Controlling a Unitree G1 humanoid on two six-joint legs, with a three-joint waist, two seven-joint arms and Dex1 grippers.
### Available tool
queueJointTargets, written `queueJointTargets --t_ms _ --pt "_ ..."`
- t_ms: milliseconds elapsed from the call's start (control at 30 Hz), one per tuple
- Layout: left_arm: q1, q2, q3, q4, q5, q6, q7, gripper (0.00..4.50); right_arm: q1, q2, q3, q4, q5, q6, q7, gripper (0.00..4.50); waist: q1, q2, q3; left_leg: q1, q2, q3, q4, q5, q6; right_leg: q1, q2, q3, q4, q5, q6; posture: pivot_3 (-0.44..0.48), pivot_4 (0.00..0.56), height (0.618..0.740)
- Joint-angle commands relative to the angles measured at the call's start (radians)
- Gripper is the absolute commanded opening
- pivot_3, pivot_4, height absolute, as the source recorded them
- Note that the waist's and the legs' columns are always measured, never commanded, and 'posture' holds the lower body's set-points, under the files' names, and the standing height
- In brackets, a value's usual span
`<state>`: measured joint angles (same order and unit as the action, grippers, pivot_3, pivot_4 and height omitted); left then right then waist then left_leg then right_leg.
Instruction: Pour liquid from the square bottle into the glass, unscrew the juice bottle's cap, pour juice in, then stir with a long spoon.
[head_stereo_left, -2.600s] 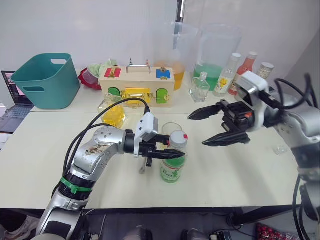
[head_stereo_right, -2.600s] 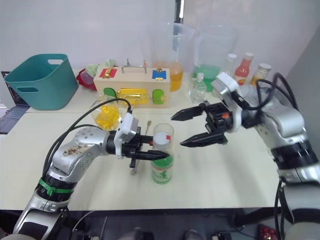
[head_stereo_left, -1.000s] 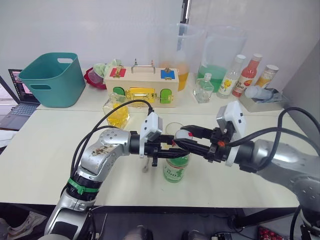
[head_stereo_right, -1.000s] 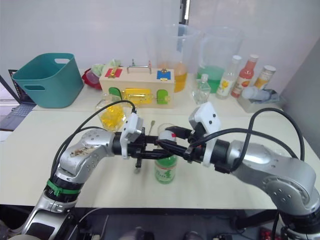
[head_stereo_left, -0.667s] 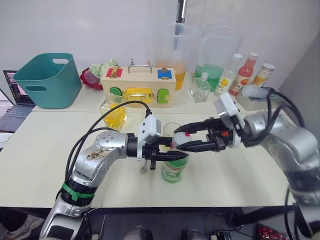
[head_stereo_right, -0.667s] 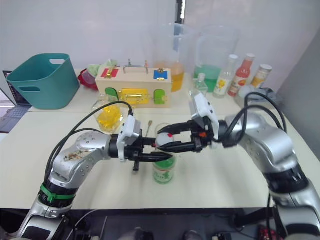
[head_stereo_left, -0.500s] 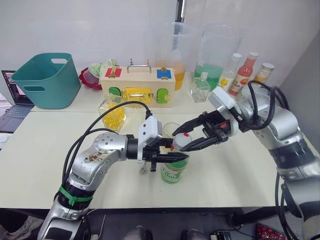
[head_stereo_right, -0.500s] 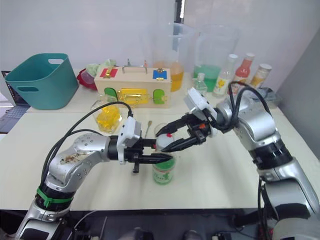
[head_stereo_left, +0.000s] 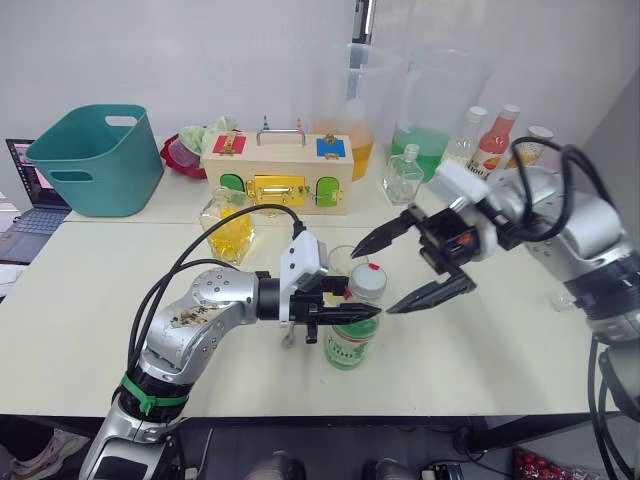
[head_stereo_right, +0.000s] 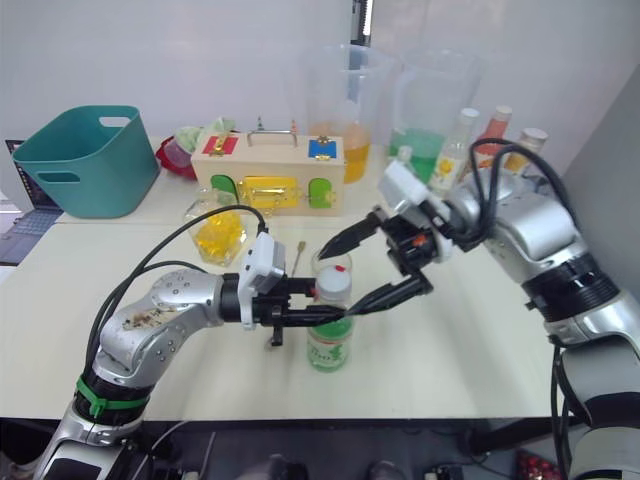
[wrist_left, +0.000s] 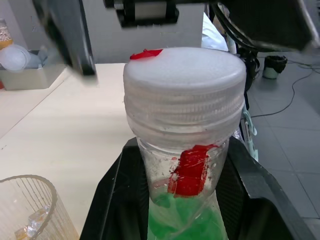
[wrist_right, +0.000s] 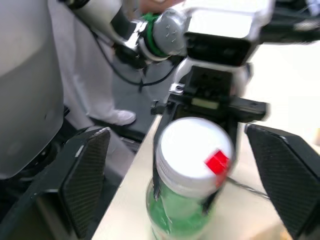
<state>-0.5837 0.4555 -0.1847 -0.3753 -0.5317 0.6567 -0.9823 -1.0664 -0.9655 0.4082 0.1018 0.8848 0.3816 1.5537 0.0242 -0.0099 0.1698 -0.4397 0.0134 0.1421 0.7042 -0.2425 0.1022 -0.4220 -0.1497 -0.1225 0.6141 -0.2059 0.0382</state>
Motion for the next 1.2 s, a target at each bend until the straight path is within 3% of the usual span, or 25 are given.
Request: queueJointTargets --t_ms 33,167,367,500,733,833,1200 --pt "-0.002 -0.019 -0.033 -0.005 -0.014 -0.009 -0.009 1.33 0.055 -0.038 -0.201 -0.111 0.061 0.109 -0.091 4.44 0.003 0.000 0.000 0.000 0.000 0.000 0.000 0.000 0.000 0.000 0.000 0.000 0.000 0.000 0.000 0.000 0.150 0.733" --pt "-0.005 -0.028 -0.035 0.009 -0.013 -0.018 -0.013 1.33 0.163 -0.043 -0.335 -0.234 0.059 0.195 -0.230 4.44 0.004 0.000 0.000 0.000 0.000 0.000 0.000 -0.001 -0.001 0.000 -0.002 0.000 0.000 0.000 0.000 0.000 0.150 0.733" --pt "-0.035 -0.061 -0.045 0.076 -0.016 -0.044 -0.037 1.33 0.515 0.016 -0.599 -0.640 0.230 0.393 -0.790 4.44 0.027 0.000 0.000 0.000 0.000 0.000 0.000 -0.001 -0.002 0.000 -0.004 -0.001 0.000 0.001 0.000 0.000 0.150 0.733" --pt "-0.051 -0.075 -0.055 0.101 -0.017 -0.051 -0.056 1.33 0.612 0.065 -0.640 -0.781 0.291 0.450 -1.045 4.44 0.025 0.000 0.000 0.000 -0.001 0.001 0.000 -0.002 -0.004 0.000 -0.004 0.000 0.000 0.002 0.001 0.000 0.150 0.733" --pt "-0.073 -0.084 -0.063 0.137 -0.010 -0.065 -0.083 1.33 0.623 0.098 -0.608 -0.862 0.342 0.484 -1.231 4.44 0.027 0.000 0.000 0.000 -0.001 0.001 0.000 0.000 0.000 0.001 -0.001 0.000 -0.001 0.002 0.001 0.000 0.150 0.733" --pt "-0.073 -0.082 -0.064 0.140 -0.008 -0.069 -0.088 1.33 0.617 0.101 -0.596 -0.860 0.360 0.492 -1.261 3.72 0.027 0.000 0.000 0.000 -0.001 0.001 0.000 0.001 0.003 0.001 -0.001 0.001 -0.001 0.002 0.001 0.000 0.150 0.733" --pt "-0.053 -0.066 -0.055 0.109 0.000 -0.066 -0.070 1.33 0.579 0.084 -0.526 -0.792 0.336 0.526 -1.212 0.01 0.023 0.000 0.000 0.000 -0.001 0.001 0.000 0.001 0.004 0.001 0.001 0.001 -0.001 0.002 0.001 0.000 0.150 0.733"
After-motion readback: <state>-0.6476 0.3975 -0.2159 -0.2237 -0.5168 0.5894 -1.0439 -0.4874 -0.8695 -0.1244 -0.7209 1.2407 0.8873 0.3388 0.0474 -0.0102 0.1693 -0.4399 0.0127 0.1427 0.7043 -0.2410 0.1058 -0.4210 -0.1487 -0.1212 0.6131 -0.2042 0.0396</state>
